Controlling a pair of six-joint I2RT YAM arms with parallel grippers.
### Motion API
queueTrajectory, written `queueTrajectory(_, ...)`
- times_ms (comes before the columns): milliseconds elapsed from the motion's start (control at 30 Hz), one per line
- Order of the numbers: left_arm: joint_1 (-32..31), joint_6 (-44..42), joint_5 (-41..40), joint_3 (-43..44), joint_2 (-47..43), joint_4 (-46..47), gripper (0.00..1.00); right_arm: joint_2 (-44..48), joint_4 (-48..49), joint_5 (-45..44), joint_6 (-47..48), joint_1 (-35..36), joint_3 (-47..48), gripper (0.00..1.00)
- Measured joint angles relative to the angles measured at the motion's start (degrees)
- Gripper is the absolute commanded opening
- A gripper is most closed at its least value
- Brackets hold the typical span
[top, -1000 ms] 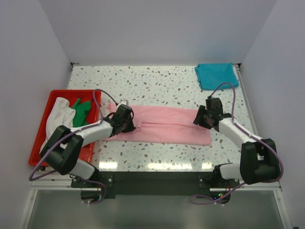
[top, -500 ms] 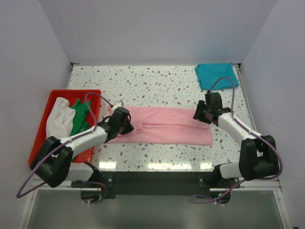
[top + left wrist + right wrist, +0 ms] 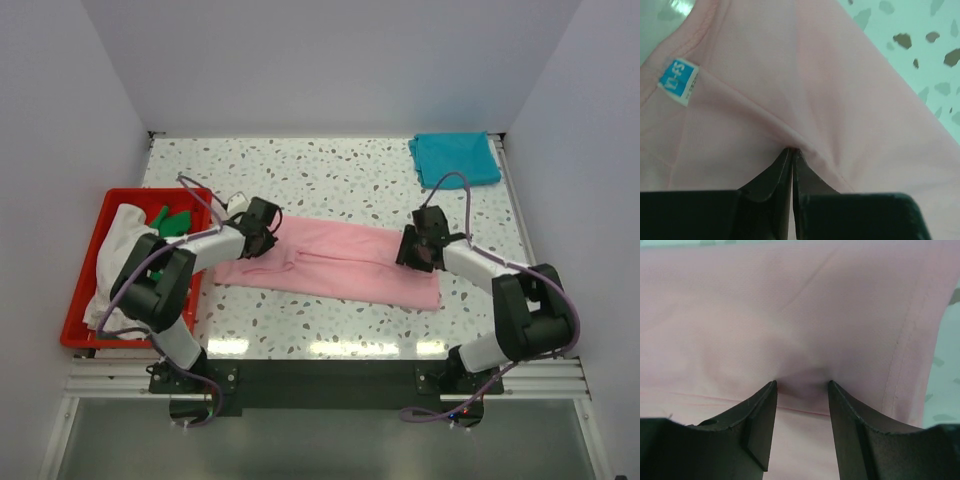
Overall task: Fold and stack the t-shirts
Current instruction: Fold the tshirt
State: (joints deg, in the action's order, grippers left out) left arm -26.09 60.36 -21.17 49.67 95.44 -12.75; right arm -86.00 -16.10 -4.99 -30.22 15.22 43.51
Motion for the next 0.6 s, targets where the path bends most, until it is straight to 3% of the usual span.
queueTrajectory(200,1.5,-9.3,-0.3,18.5,15.1,-0.5,0.12,15.5,2.3,0.2,-7.4,9.7,-13.7,0.48)
queueTrajectory(333,1.5,-19.1,4.2,37.6,28.5,-0.7,0.32,25.7,3.6,-0.5,-16.8,23.4,-20.5,0.50)
queueTrajectory(367,1.4,-21.6,6.2,42.2,31.5,-0.3,0.43,26.8,4.0,-0.7,-19.0,27.0,-21.0,0.53)
queueTrajectory(467,1.0,-28.3,12.2,54.5,39.3,0.0,0.58,25.3,5.4,-1.6,-22.5,35.5,-18.7,0.58)
queueTrajectory(600,0.5,-33.0,22.0,67.5,47.1,-0.3,0.71,14.0,1.6,-3.3,-20.1,37.9,-3.5,0.70)
